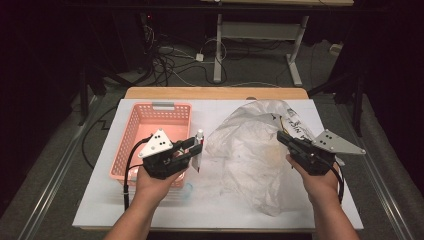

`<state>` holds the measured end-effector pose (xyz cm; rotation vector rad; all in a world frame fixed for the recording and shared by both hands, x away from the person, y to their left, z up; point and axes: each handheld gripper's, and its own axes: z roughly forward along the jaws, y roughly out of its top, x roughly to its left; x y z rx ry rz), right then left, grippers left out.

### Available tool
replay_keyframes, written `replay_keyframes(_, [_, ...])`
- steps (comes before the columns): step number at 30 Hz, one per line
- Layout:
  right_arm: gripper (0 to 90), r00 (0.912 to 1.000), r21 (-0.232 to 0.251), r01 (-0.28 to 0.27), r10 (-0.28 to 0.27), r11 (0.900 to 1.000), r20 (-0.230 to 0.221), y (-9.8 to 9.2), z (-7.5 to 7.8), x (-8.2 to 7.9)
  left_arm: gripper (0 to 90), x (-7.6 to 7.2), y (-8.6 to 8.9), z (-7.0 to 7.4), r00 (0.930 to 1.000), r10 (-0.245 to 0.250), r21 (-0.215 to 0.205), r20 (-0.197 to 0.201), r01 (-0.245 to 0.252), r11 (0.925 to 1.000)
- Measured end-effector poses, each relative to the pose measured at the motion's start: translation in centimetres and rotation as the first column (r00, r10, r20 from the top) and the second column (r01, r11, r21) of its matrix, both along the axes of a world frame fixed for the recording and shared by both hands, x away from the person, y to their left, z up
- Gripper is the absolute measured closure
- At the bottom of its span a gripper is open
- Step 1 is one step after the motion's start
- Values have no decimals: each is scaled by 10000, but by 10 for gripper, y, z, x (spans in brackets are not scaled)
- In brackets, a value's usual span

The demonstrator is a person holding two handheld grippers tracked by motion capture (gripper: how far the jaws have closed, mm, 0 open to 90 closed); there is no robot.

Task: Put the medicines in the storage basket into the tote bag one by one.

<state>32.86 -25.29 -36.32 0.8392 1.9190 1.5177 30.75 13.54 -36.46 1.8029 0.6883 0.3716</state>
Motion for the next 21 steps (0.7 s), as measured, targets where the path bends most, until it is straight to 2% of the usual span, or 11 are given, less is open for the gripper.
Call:
replay_keyframes(6, [900,9998,29,-182,182,9998,-47,2,0,-2,672,-8,-12,-1,9995,-313,144,-50,313,9994])
replay_keyframes(15, [900,9997,59,-253,253,9997,26,4,2,-2,672,-9,-28,-6,9974,-698,119,-197,700,9975])
replay_keyframes(21, [900,9996,23,-254,253,9997,106,4,3,-3,672,-10,-50,-13,9941,-1071,440,-148,1077,9932])
